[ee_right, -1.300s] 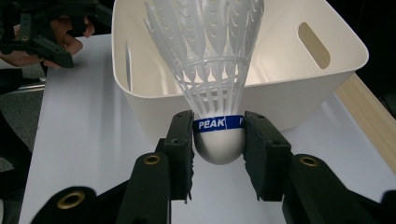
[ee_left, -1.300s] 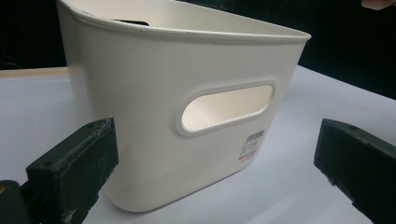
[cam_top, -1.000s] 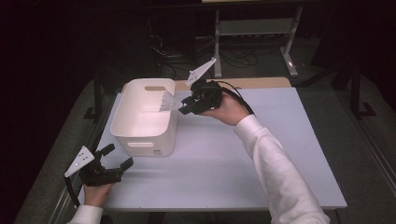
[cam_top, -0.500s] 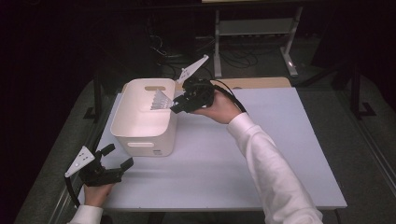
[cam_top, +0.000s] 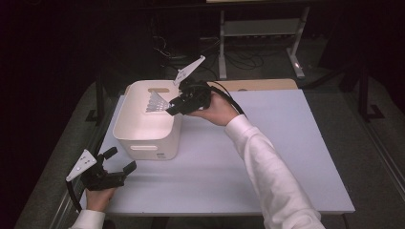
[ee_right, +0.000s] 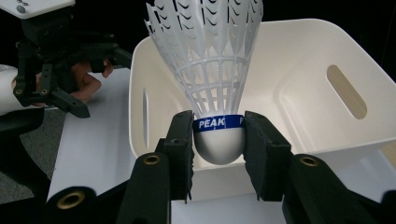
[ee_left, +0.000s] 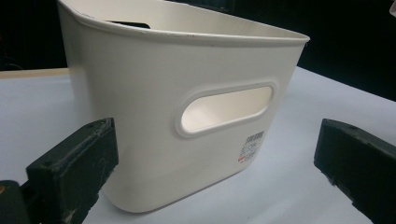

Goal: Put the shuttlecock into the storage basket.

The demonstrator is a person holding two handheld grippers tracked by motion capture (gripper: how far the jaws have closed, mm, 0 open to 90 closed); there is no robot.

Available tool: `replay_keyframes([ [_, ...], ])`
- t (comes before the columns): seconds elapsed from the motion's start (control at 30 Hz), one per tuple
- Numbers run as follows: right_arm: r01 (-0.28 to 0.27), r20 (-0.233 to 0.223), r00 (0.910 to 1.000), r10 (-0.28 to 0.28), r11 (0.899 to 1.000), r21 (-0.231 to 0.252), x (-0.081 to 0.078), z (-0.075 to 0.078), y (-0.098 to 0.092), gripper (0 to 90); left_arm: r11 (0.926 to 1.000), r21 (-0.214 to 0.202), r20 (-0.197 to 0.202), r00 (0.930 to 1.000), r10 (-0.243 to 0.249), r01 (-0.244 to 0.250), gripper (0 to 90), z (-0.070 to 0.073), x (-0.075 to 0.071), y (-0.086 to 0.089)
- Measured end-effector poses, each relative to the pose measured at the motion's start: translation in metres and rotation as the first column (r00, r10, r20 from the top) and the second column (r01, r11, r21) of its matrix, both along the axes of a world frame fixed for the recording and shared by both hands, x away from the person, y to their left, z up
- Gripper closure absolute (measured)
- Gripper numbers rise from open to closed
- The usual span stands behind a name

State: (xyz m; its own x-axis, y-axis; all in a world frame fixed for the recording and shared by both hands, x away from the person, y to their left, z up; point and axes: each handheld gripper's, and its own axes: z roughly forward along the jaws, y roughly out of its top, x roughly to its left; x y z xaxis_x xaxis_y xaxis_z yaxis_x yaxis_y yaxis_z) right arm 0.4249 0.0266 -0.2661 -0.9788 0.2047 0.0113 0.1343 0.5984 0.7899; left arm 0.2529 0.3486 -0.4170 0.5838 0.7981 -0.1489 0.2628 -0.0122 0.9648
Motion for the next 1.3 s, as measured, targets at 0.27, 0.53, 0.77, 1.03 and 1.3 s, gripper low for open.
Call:
replay_keyframes([
  [0.27,-0.022,0.009,0.9997,0.022,1.0,0.013,0.0,-0.001,0.013,62.7,1.0,-0.003,0.002,1.0,0.002,-0.002,0.0,0.0,0.0,0.0],
  [0.53,-0.044,0.011,0.999,0.043,0.999,0.018,0.002,-0.008,0.026,62.7,1.0,-0.005,0.0,1.0,0.005,-0.005,0.0,0.0,0.0,0.0],
  [0.77,-0.042,-0.005,0.9991,0.042,0.999,0.01,0.002,-0.013,0.034,62.7,0.9999,-0.009,0.001,1.0,0.006,-0.006,0.0,0.0,0.0,0.0],
  [1.03,-0.031,-0.021,0.9993,0.031,0.999,0.023,0.006,-0.019,0.04,55.6,1.0,-0.006,0.002,1.0,0.005,-0.005,0.0,0.0,0.0,0.001],
  [1.3,0.063,-0.013,0.9979,-0.063,0.998,0.022,0.008,-0.022,0.036,16.0,1.0,-0.007,0.003,1.0,0.002,-0.002,0.0,0.0,0.0,0.001],
])
